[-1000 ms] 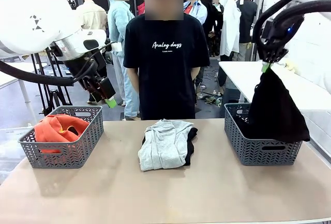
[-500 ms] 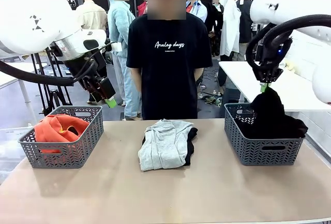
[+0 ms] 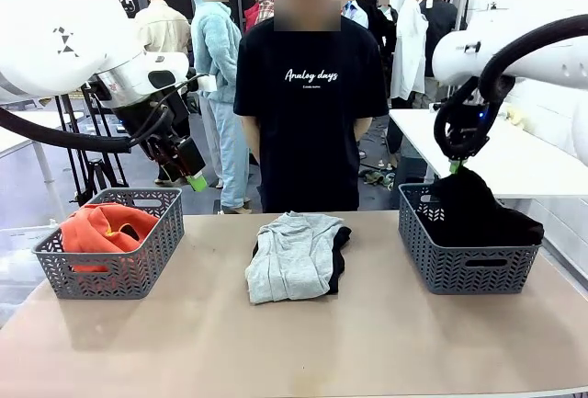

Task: Sort the tops and bottoms.
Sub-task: Sort the clothes according to human instructions.

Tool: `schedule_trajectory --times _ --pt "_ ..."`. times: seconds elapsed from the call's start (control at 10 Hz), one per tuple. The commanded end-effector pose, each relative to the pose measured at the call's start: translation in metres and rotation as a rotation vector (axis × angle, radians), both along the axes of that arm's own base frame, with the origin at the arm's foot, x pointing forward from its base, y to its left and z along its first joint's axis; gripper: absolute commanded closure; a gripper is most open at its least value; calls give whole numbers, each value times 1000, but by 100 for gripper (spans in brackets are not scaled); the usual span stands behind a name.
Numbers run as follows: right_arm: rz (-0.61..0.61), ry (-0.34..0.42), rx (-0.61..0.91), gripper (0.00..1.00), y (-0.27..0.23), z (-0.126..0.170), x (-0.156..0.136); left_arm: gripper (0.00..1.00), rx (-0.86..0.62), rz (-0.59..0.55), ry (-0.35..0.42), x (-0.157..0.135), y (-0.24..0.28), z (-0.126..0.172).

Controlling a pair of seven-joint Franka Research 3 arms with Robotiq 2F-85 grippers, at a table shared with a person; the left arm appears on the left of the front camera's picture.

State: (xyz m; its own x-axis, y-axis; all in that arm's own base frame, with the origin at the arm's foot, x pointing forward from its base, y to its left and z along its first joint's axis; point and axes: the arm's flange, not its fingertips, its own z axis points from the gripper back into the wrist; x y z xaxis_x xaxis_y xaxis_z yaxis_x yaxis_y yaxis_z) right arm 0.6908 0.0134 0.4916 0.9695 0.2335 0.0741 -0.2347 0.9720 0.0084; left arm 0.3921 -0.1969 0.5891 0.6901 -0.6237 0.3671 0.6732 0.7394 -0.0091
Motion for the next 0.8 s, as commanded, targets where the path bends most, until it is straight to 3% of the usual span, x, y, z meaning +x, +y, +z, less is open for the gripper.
schedule_trajectory --times 0.0,0.3,0.6,0.7 --pt "-26 -36 -31 100 6 -31 -42 24 1 1 -2 -1 0 0" --pt "-13 9 -32 100 11 -59 -50 24 1 1 -2 -1 0 0" --pt "0 61 -16 100 11 -61 -49 24 1 1 -2 -1 0 0" --pt "17 64 -12 82 16 -49 -48 24 1 1 -2 -1 0 0"
